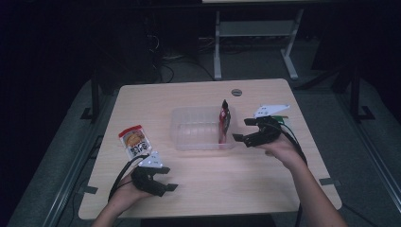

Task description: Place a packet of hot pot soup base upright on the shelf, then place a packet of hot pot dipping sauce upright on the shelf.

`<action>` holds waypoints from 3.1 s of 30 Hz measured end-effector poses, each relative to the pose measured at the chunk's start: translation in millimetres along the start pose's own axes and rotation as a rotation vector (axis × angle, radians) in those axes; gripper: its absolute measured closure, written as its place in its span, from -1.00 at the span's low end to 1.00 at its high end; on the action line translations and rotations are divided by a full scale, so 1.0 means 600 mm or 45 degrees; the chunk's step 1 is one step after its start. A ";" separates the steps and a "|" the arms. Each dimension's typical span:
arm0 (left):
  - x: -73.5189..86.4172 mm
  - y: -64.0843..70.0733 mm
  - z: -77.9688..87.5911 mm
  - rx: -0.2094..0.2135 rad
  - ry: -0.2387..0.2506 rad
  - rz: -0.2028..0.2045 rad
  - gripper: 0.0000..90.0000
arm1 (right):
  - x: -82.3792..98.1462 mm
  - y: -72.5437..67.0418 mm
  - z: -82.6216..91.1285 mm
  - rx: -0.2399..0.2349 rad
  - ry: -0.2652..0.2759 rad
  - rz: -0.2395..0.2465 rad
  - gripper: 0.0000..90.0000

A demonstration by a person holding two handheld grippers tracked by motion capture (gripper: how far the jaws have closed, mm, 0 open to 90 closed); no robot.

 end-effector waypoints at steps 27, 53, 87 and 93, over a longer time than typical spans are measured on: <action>0.004 -0.004 0.005 -0.033 0.000 0.039 -0.36 | 0.119 -0.082 0.016 -0.054 -0.131 0.045 -0.62; 0.002 -0.138 0.084 -0.424 0.004 0.178 0.99 | 0.150 -0.104 0.005 -0.106 -0.145 0.023 -0.68; 0.013 -0.174 0.025 -0.404 -0.142 0.197 1.00 | 0.151 -0.099 0.000 -0.083 -0.139 0.034 -0.68; 0.001 -0.140 0.007 -0.338 -0.161 0.146 1.00 | 0.151 -0.098 0.001 -0.081 -0.143 0.033 -0.68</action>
Point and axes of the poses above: each handheld gripper's, and its own axes: z roughly backward along the jaws, x roughly out of its underside, y roughly to its right, the point moved 4 cm from there along -z, roughly forward along the jaws, and after that the axes turned 2 degrees about y, right-handed, at the moved point
